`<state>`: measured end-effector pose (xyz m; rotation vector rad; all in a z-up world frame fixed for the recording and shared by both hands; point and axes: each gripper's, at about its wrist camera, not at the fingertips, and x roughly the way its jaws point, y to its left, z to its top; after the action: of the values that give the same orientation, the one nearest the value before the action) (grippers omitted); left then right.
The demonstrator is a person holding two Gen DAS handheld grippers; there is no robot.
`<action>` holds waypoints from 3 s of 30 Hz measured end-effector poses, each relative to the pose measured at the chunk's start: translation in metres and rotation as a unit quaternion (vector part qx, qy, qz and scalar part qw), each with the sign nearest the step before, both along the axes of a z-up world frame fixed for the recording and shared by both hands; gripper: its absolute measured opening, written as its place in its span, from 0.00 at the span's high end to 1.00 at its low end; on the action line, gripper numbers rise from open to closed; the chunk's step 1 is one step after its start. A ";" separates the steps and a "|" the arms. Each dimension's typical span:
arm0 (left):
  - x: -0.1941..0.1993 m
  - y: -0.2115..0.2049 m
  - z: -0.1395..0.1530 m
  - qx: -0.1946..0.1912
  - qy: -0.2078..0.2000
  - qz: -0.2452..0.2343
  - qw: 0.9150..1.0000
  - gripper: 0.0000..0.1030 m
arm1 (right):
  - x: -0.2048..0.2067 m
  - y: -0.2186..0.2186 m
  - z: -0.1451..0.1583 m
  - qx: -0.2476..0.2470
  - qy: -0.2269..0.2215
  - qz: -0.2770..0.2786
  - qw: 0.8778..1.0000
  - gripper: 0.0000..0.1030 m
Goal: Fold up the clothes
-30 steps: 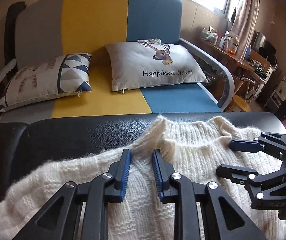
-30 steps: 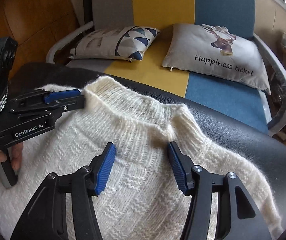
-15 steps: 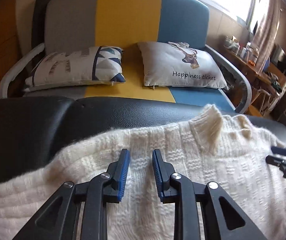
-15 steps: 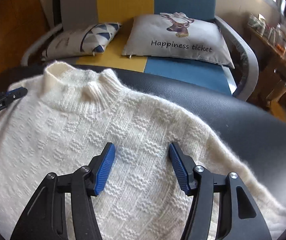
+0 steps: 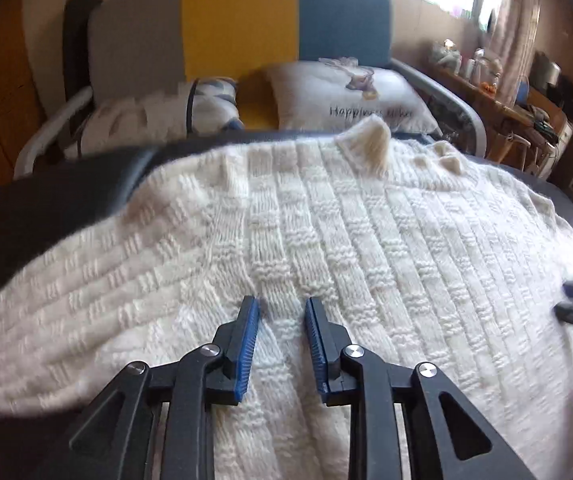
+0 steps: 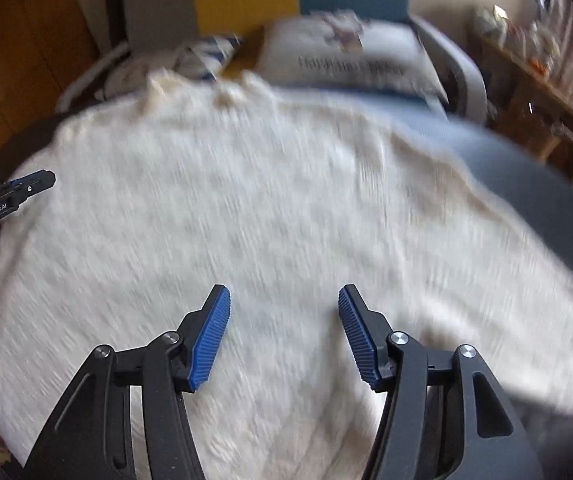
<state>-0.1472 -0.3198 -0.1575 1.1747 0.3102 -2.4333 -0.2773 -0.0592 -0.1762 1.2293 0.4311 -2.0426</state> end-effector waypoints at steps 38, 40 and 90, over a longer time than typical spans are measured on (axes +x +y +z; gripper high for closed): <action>0.177 0.090 0.019 0.049 0.069 0.009 0.996 0.76 | 0.145 0.129 0.027 -0.094 -0.043 -0.038 0.994 0.42; 0.194 0.094 0.021 0.053 0.075 0.003 0.996 0.76 | 0.160 0.122 0.028 -0.105 -0.047 -0.021 0.993 0.42; 0.238 0.129 0.021 0.071 0.079 -0.016 0.994 0.72 | 0.243 0.116 0.021 -0.051 0.026 -0.030 0.998 0.03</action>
<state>0.0912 -0.1908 -0.1362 1.0525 0.5233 -2.5737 -0.0340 0.0563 -0.1554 1.1425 0.3123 -2.1239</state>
